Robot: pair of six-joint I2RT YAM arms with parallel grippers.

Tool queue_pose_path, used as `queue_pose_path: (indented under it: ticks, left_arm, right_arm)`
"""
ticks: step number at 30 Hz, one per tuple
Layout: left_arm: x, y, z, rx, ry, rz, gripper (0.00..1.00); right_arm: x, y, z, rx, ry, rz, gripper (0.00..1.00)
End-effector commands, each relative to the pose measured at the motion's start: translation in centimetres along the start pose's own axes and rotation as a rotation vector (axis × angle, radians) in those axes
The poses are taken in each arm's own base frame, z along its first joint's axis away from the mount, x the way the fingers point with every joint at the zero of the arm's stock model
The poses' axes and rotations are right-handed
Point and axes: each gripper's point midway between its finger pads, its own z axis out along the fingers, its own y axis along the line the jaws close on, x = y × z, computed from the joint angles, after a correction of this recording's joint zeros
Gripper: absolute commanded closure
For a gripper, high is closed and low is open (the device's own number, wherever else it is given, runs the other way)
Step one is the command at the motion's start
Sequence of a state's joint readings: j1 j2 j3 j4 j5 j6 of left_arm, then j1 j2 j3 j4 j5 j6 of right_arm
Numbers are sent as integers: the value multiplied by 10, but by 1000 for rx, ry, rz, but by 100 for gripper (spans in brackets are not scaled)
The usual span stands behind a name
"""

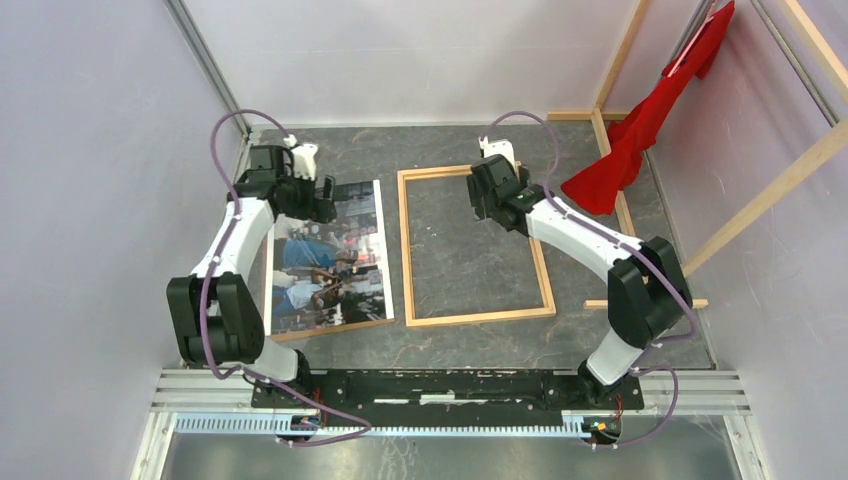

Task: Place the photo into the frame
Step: Turn over the photo frame at the center of the board, then move the photo frame to the center of the board.

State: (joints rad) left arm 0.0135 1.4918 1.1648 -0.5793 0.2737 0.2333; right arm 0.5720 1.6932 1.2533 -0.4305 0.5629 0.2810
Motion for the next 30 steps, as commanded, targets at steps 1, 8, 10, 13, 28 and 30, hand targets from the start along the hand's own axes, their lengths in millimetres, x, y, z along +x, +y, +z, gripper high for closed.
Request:
queue_pose_path:
  ticks: [1,8,10,13,28,30]
  left_arm:
    - [-14,33,-11,-31,-55,24,0]
    - [5,85,-7,-84,-29,-57,0]
    - [13,100,-7,-98,-8,-83,0]
    - [27,119,-12,-124,21,-113,0]
    - [107,179,-40,-288,170,-177,0]
    - [114,180,-36,-298,177,-177,0]
  right_arm:
    - [-30,28,-5,-225,-39,225,23]
    - [-48,135,-40,-512,-121,128,2]
    - [-54,168,-49,-576,-135,95,2]
    - [-59,217,-61,-670,-135,50,2]
    - [14,304,-49,-789,52,-40,2]
    - [21,303,-44,-779,68,-47,2]
